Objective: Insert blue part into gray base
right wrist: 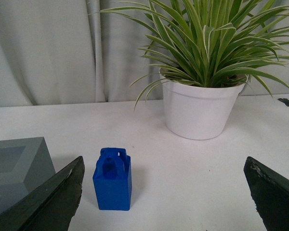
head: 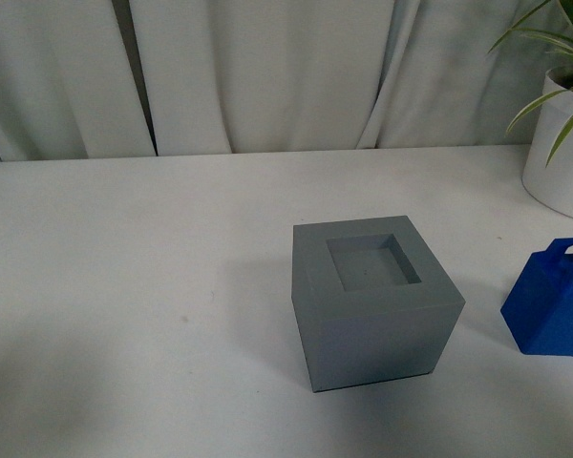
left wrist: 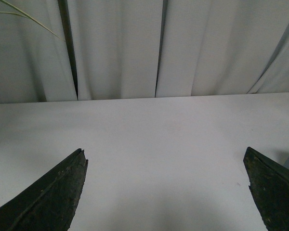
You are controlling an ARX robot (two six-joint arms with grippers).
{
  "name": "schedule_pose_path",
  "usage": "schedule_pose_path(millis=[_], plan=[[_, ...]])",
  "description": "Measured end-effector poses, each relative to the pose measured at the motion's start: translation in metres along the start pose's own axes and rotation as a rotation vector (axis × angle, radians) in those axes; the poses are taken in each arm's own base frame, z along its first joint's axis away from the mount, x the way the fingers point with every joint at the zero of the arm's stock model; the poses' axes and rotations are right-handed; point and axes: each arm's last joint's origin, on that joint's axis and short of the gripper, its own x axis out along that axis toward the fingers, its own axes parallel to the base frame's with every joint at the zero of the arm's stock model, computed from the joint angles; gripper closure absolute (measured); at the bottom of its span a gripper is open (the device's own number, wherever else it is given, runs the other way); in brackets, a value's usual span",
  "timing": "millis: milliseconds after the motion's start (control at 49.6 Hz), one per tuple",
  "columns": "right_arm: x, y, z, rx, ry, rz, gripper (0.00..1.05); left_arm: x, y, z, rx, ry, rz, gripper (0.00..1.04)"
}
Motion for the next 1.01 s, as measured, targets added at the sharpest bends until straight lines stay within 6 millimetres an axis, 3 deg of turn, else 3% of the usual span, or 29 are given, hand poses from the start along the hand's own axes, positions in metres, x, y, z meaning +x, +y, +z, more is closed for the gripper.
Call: schedule_pose_path(millis=[342, 443, 524, 665, 1007], plan=[[0.0, 0.0, 0.0, 0.0, 0.0, 0.0, 0.07, 0.0, 0.0, 0.0, 0.0, 0.0, 0.0, 0.06], [0.005, 0.002, -0.001, 0.023, 0.162, -0.05, 0.07, 0.0, 0.0, 0.0, 0.0, 0.0, 0.0, 0.06], [0.018, 0.002, 0.012, 0.025, 0.17, -0.009, 0.07, 0.0, 0.0, 0.0, 0.0, 0.0, 0.0, 0.06], [0.055, -0.003, 0.057, -0.014, 0.157, 0.103, 0.07, 0.0, 0.0, 0.0, 0.0, 0.0, 0.0, 0.06], [0.126, 0.0, 0.096, -0.098, 0.324, 0.485, 0.07, 0.0, 0.0, 0.0, 0.0, 0.0, 0.0, 0.06]])
